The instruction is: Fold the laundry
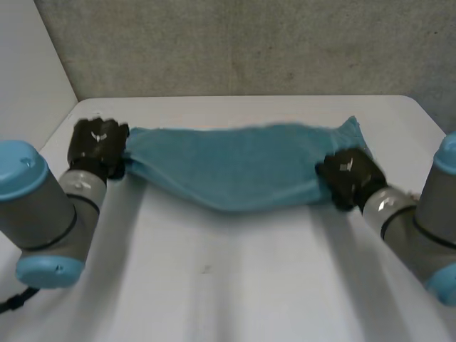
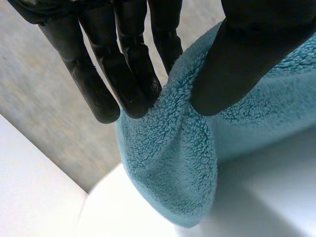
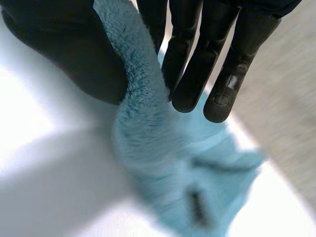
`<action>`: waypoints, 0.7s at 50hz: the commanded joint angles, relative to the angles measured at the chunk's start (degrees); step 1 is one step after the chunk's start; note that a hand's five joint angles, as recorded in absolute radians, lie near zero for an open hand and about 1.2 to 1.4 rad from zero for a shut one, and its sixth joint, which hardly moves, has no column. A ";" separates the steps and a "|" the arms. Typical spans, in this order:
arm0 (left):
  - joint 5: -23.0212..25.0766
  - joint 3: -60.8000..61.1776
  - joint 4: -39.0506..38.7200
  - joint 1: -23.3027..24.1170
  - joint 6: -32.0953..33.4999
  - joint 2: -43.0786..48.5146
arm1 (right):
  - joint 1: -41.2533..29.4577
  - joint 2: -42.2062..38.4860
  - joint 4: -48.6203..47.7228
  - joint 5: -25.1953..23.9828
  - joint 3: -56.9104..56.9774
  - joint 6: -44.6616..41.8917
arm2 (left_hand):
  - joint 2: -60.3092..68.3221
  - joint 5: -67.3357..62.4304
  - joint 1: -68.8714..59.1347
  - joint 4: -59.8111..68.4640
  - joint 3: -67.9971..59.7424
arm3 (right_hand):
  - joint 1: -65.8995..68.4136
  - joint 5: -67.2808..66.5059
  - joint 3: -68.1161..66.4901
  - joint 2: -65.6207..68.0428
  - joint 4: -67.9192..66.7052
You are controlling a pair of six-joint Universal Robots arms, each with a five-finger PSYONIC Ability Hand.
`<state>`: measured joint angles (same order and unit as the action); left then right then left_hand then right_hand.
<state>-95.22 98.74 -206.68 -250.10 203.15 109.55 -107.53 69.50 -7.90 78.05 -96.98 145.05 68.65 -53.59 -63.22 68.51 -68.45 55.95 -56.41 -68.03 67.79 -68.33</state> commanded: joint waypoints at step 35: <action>0.03 9.28 0.14 -0.92 -0.13 -11.37 | 2.06 -15.36 19.85 -4.57 35.72 -25.08 | 11.35 -16.41 -16.78 11.49 -11.55 | -33.08 43.54 45.16 -44.92 45.46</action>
<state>-95.19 107.39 -206.54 -250.82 203.10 99.22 -105.36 60.43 11.65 72.71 -66.82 127.97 68.66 -53.59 -63.22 68.51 -68.45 14.58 -7.59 -17.68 17.59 -17.52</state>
